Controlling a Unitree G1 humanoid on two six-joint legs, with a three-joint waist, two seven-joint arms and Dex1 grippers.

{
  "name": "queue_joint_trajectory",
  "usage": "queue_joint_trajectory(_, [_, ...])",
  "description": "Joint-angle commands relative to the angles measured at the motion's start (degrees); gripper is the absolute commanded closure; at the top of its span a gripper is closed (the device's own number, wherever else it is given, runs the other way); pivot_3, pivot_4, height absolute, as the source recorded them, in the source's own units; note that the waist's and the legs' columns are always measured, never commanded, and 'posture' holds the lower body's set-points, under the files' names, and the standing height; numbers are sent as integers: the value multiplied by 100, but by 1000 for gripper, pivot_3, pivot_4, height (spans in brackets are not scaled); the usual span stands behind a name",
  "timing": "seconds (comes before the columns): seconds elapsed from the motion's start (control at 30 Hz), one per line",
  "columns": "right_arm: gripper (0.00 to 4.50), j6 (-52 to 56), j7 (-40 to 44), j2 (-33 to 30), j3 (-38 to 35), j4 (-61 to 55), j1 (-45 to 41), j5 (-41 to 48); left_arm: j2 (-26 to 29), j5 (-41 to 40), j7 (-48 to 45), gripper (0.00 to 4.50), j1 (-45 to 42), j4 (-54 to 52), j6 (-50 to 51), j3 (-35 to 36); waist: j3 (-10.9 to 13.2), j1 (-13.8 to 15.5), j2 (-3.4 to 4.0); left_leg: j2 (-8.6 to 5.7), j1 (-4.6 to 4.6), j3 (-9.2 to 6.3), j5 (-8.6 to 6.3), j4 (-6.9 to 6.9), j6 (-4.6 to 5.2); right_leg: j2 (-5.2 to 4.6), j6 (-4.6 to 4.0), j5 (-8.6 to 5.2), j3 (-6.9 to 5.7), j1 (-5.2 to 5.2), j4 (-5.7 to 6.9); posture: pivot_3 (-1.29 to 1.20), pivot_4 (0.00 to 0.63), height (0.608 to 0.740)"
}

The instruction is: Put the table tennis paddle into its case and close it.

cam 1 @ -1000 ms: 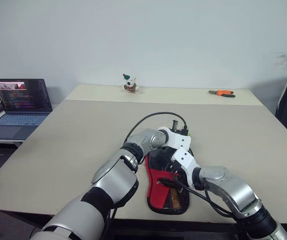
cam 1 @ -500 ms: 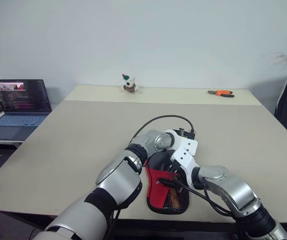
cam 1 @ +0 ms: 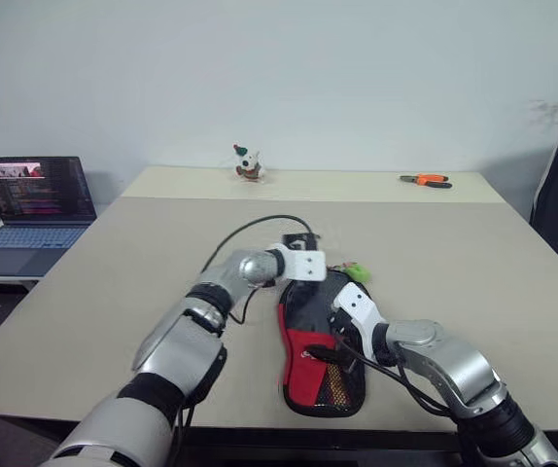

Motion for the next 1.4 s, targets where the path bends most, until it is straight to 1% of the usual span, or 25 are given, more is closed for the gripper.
queue_joint_trajectory(0.03, [0,199,380,-23,-376,-689,-64,634,50,-1416,-2179,527,445,-619,155,755,1,6,2,0,-4,0,1,0,-1,0,0,0,-2,-2,0,0,150,740])
queue_joint_trajectory(0.07, [0,295,578,-22,-568,-969,-119,989,150,-1824,-3027,527,752,-937,374,880,3,1,5,0,-6,-1,1,1,-2,0,-1,0,-2,-3,0,0,150,740])
queue_joint_trajectory(0.13, [0,433,708,-56,-801,-1262,-217,1351,273,-2397,-3945,527,1243,-1623,953,1057,3,-25,5,2,-7,3,8,1,-15,0,-2,0,1,-5,-1,0,150,740])
queue_joint_trajectory(0.23, [0,382,707,-260,-891,-1250,-312,1378,323,-2868,-4367,527,1729,-2549,1920,1190,5,-82,3,7,-7,-6,0,2,-1,2,-3,1,-2,-4,2,0,150,740])
queue_joint_trajectory(0.33, [0,138,738,-542,-962,-1056,-422,1235,400,-2972,-4416,527,2123,-3168,2521,1165,4,-83,3,4,-5,-15,0,7,0,3,-3,1,-6,2,8,0,150,740])
queue_joint_trajectory(0.43, [0,-532,653,-922,-823,-372,-582,602,366,-2919,-4162,527,2317,-3341,2737,1131,4,-97,3,1,1,-6,0,7,1,1,-2,2,3,3,8,0,150,740])
queue_joint_trajectory(0.53, [0,-1276,496,-1166,-583,525,-803,-113,329,-2877,-4123,527,2402,-3463,2854,1053,4,-107,3,3,3,-3,0,6,1,3,-2,2,4,2,10,0,150,740])
queue_joint_trajectory(0.67, [0,-2499,588,-1273,-471,2172,-1385,-832,267,-2761,-4078,527,2425,-3366,2859,923,4,-109,3,6,3,3,0,4,1,5,-3,2,8,-2,11,0,150,740])
queue_joint_trajectory(0.77, [0,-3200,572,-1093,-414,3291,-1819,-1189,255,-2710,-4095,527,2444,-3356,2832,852,4,-109,4,5,4,11,0,4,1,3,-3,3,12,-2,9,0,150,740])
queue_joint_trajectory(0.87, [0,-3531,579,-759,-526,4136,-2151,-1238,251,-2691,-4138,527,2471,-3396,2838,792,4,-115,4,8,7,13,0,2,1,4,-4,3,14,-2,9,0,150,740])
queue_joint_trajectory(0.93, [0,-3570,640,-482,-620,4610,-2356,-1179,260,-2679,-4158,527,2492,-3423,2845,758,4,-119,5,10,7,13,0,1,1,4,-5,3,14,-2,10,0,150,740])
queue_joint_trajectory(1.07, [0,-3671,916,-124,-586,5168,-2548,-1210,304,-2700,-4182,527,2507,-3456,2866,726,3,-117,5,10,7,14,0,2,1,2,-6,4,16,-3,11,0,150,740])
queue_joint_trajectory(1.2, [0,-3916,791,94,-607,5677,-2706,-1383,329,-2697,-4190,527,2480,-3453,2882,714,4,-116,6,9,6,14,0,1,1,1,-6,4,15,-3,9,0,150,740])
queue_joint_trajectory(1.3, [627,-4022,653,193,-674,6049,-2846,-1450,336,-2701,-4205,497,2485,-3488,2906,707,3,-118,7,10,7,15,0,1,0,1,-6,4,16,-3,11,0,150,740])
queue_joint_trajectory(1.4, [1619,-4066,671,224,-744,6241,-2917,-1476,340,-2700,-4228,497,2508,-3547,2947,690,3,-119,7,10,7,14,0,1,0,1,-6,4,16,-3,12,0,150,740])
